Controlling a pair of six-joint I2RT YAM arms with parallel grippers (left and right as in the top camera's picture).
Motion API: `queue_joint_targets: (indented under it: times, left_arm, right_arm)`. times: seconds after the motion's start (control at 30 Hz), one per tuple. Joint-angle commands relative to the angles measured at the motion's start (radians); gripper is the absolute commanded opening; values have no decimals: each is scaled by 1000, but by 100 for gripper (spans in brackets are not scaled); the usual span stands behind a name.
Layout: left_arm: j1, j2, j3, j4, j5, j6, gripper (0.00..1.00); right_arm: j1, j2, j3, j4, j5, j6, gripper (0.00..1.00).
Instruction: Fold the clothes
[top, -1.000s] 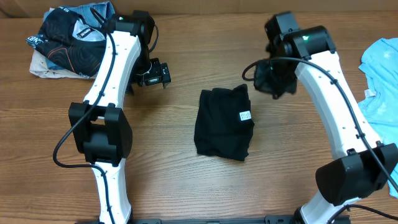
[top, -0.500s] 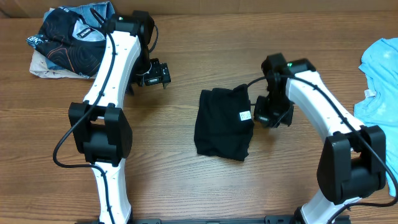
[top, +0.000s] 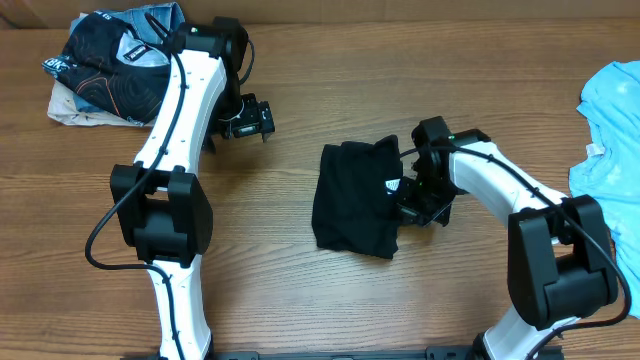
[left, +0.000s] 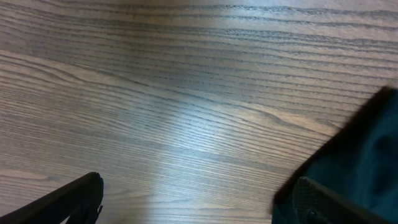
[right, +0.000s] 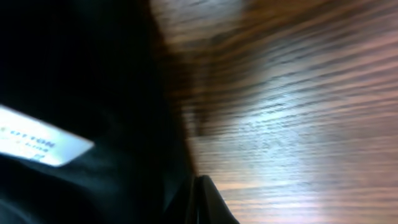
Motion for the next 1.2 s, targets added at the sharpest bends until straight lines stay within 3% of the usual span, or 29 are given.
queue_joint_targets:
  times: [0.0,0.73,0.93,1.17]
  left_arm:
    - [-7,-34,-2,1,8,-4,100]
    - [-7,-34,-2,5,8,-4,100]
    - [-6,-34,-2,15,8,-4,100]
    - [-6,-32,-2,15,8,-4,100]
  right_arm:
    - [4,1,-13,43,-57,12,4]
    - [29,130,50,594,-347,57,4]
    - [31,129,237,425,-305,-55,4]
    - [3,128,634,-147,138,-113,21]
